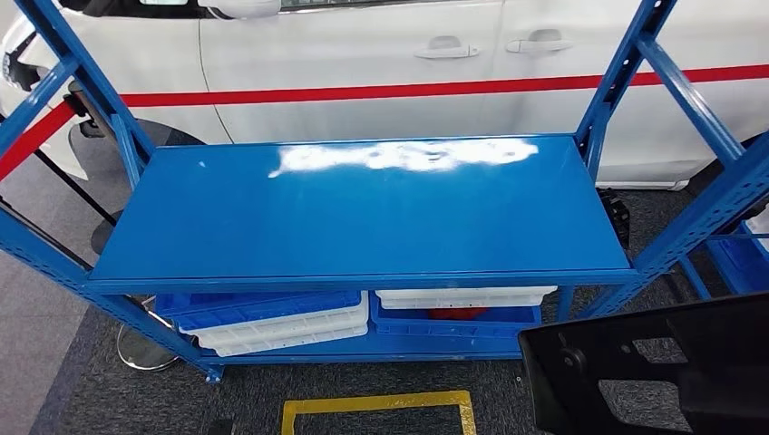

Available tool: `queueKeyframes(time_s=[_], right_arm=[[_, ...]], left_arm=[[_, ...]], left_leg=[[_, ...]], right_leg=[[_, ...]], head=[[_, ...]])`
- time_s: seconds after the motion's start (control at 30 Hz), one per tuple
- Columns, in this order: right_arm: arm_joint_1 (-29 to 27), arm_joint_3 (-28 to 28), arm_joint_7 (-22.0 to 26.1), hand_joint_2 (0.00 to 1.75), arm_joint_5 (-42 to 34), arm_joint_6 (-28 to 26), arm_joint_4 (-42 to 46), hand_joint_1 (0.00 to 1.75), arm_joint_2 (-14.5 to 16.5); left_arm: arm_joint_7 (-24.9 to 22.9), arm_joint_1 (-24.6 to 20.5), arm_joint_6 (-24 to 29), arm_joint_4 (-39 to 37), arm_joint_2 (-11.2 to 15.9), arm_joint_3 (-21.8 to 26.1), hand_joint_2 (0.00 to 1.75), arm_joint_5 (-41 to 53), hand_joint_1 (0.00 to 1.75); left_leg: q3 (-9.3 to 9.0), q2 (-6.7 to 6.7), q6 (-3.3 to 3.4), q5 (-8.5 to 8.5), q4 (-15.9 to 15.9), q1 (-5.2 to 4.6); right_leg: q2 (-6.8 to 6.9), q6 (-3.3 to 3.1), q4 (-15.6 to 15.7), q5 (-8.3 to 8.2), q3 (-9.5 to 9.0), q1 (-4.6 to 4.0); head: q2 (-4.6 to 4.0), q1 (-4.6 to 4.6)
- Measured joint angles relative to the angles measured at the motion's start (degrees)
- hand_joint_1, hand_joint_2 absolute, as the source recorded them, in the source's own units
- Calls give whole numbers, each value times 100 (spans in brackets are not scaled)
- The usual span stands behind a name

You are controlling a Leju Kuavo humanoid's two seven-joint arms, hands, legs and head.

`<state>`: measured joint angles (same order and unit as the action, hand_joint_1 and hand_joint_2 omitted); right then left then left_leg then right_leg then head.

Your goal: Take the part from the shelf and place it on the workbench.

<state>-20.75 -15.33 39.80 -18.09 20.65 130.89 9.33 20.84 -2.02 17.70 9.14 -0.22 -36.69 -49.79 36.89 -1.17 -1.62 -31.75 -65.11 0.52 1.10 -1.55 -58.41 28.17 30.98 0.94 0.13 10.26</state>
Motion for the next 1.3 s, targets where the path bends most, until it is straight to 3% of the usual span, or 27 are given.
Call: queueKeyframes(time_s=[0.13,0.23,0.27,0.37,0.4,0.43,0.47,0.5,0.57,0.6,0.63,0.67,0.73,0.77,0.83,0.9,0.93,1.0,1.07,1.1,1.13,1.17,1.2,1.3], right_arm=[[-3,-8,0,175,-3,5,-1,175,5],[-68,-191,3,175,-67,101,-9,175,100],[-139,-389,3,175,-132,186,-25,175,191],[-348,-1040,2,175,-255,488,-73,175,509],[-380,-1181,2,175,-224,569,-77,175,592],[-409,-1297,3,175,-183,628,-76,175,656],[-426,-1409,5,175,-129,676,-72,175,712],[-434,-1506,7,175,-68,710,-69,175,755],[-428,-1646,7,175,56,751,-64,175,811],[-418,-1693,5,175,110,768,-65,175,828],[-406,-1738,3,175,148,785,-66,175,843],[-390,-1774,3,175,174,798,-67,175,857],[-340,-1835,2,175,263,817,-69,175,878],[-291,-1863,-1,175,350,810,-73,175,885],[-163,-1927,-11,175,567,750,-96,175,885],[-40,-2009,-36,175,745,615,-139,175,854],[17,-2050,-50,175,867,481,-163,175,820],[183,-2099,-104,175,1249,18,-233,175,673],[430,-2069,-244,175,1716,-677,-361,175,393],[592,-2032,-372,175,1967,-1047,-450,175,217],[788,-1978,-529,175,2278,-1426,-557,175,17],[1021,-1910,-707,175,2644,-1772,-671,175,-189],[1270,-1823,-898,175,3067,-2085,-790,175,-398],[2028,-1485,-1457,175,4353,-2792,-1163,175,-1064]], left_arm=[[-1,1,3,0,0,3,0,-2,0],[-31,-1,49,-2,1,39,0,-35,0],[-59,-5,77,-3,4,59,0,-54,0],[123,-10,88,-11,15,84,0,-66,0],[291,-4,78,-15,-7,85,0,-63,0],[457,2,77,-21,-46,85,0,-63,0],[607,14,79,-34,-85,85,0,-66,0],[733,32,74,-58,-133,85,0,-75,0],[907,61,40,-134,-210,85,0,-92,0],[956,61,21,-171,-247,85,0,-98,0],[986,46,7,-202,-273,85,0,-98,0],[1000,25,-1,-221,-292,85,0,-98,0],[1020,-20,-18,-259,-316,83,0,-113,0],[1034,-34,-25,-273,-323,82,0,-135,0],[1062,-62,-31,-294,-338,76,0,-177,0],[1073,-87,-31,-304,-364,66,0,-193,0],[1074,-96,-31,-307,-377,61,0,-203,0],[1079,-88,-28,-310,-402,51,0,-256,0],[1076,-72,-24,-322,-426,38,0,-333,0],[1066,-69,-23,-333,-440,31,0,-368,0],[1049,-69,-21,-348,-455,22,0,-414,0],[1026,-75,-20,-367,-474,8,0,-460,0],[1002,-85,-22,-392,-494,-15,0,-501,0],[953,-139,-56,-506,-550,-114,0,-638,0]], left_leg=[[10,4,-1,-43,-46,1],[92,34,12,-367,-634,-1],[-174,136,93,-313,-523,-28],[-1275,481,350,38,847,-150],[-1344,465,370,49,1048,-147],[-1326,390,391,124,1101,-141],[-1290,306,418,206,1152,-127],[-1240,215,430,283,1187,-109],[-1098,30,438,387,1170,-114],[-1017,-63,421,429,1145,-111],[-928,-153,405,464,1110,-105],[-835,-236,382,493,1062,-95],[-656,-381,322,518,914,-75],[-573,-437,281,518,825,-70],[-486,-547,191,524,691,-76],[-461,-649,106,565,658,-57],[-444,-609,63,548,631,-32],[-322,-325,5,284,350,8],[-73,-19,-1,-186,-336,19],[38,34,8,-345,-675,18],[84,55,24,-397,-875,15],[36,66,50,-333,-869,11],[-111,91,87,-180,-645,3],[-703,423,245,242,439,-36]], right_leg=[[-6,-3,0,-8,9,-2],[-96,-12,-8,-119,156,-31],[-207,-10,-15,-238,299,-52],[-585,103,18,-652,635,-52],[-639,149,42,-727,657,-45],[-607,174,39,-707,679,-46],[-523,193,-45,-570,721,-51],[-405,208,-238,-320,783,-51],[-220,271,-909,261,937,-8],[-186,315,-1253,390,985,26],[-162,362,-1493,358,979,66],[-137,410,-1574,213,900,108],[19,506,-1155,-55,437,193],[144,535,-754,-17,127,199],[315,461,-147,200,-267,166],[265,294,-14,243,-262,114],[223,230,-4,201,-219,106],[112,117,13,100,-127,97],[-27,55,7,5,-6,73],[-110,42,1,-43,57,55],[-201,37,-7,-89,119,37],[-300,40,-15,-132,174,22],[-396,50,-23,-170,217,14],[-623,123,-36,-274,320,21]], head=[[0,-1],[-1,-1],[-2,-1],[-1,0],[-1,-1],[-1,-1],[-1,-2],[-2,-3],[-1,-5],[-1,-5],[-1,-4],[-1,-4],[-1,-3],[-2,-4],[-1,0],[-1,6],[-1,6],[-2,6],[-1,6],[-1,6],[-1,6],[-1,6],[-1,6],[-1,5]])
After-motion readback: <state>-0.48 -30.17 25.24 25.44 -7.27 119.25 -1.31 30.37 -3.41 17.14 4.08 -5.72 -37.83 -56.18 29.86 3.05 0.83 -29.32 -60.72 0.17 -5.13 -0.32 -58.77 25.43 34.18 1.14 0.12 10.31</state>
